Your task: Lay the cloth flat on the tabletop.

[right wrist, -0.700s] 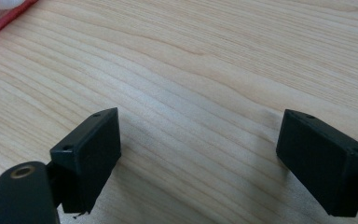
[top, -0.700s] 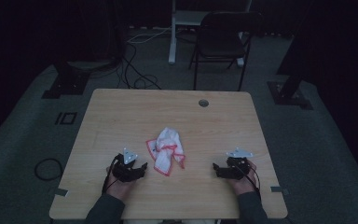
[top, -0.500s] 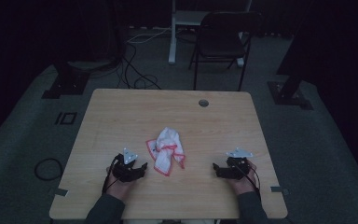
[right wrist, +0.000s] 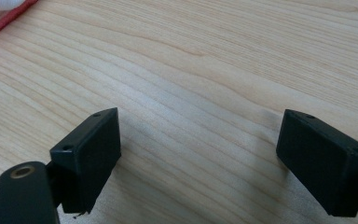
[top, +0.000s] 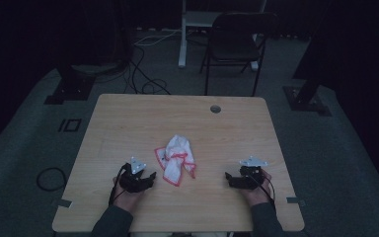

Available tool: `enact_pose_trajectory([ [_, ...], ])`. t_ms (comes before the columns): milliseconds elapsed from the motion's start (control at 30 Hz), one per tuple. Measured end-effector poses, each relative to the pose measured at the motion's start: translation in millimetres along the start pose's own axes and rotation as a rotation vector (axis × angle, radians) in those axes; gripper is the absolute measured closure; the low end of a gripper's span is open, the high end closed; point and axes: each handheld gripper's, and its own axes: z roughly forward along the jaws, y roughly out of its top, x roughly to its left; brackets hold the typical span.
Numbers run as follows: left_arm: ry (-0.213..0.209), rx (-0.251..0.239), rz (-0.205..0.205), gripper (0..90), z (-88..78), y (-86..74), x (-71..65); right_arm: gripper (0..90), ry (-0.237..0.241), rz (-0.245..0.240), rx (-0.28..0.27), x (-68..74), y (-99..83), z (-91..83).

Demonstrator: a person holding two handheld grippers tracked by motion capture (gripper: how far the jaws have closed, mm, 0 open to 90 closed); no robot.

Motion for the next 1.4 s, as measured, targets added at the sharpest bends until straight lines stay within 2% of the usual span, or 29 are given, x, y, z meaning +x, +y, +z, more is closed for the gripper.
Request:
enact_pose_trajectory([
  [400,0.003,0.001,-0.011,48.8,-1.7,0.3,-1.4,14.2,-0.001,0.001,0.001,0.2,0.1,-0.2],
  [567,-0.011,-0.013,-0.006,48.8,-5.8,1.7,-5.7,22.7,-0.004,0.006,0.000,2.5,0.8,-2.4],
  [800,-0.027,-0.028,0.035,49.2,-10.0,6.6,-14.8,29.9,0.014,-0.009,-0.031,10.3,6.8,-9.9],
  [900,-0.034,-0.033,0.044,49.6,-11.8,8.5,-18.0,33.1,0.035,-0.020,-0.048,15.9,10.6,-12.4],
  [1067,-0.043,-0.047,0.057,49.7,-14.2,11.7,-23.2,36.9,0.043,-0.048,-0.064,23.1,16.9,-15.2],
  [1400,-0.087,-0.072,0.081,50.6,-14.3,22.1,-39.3,49.0,0.081,-0.065,-0.072,33.7,25.4,-15.2],
])
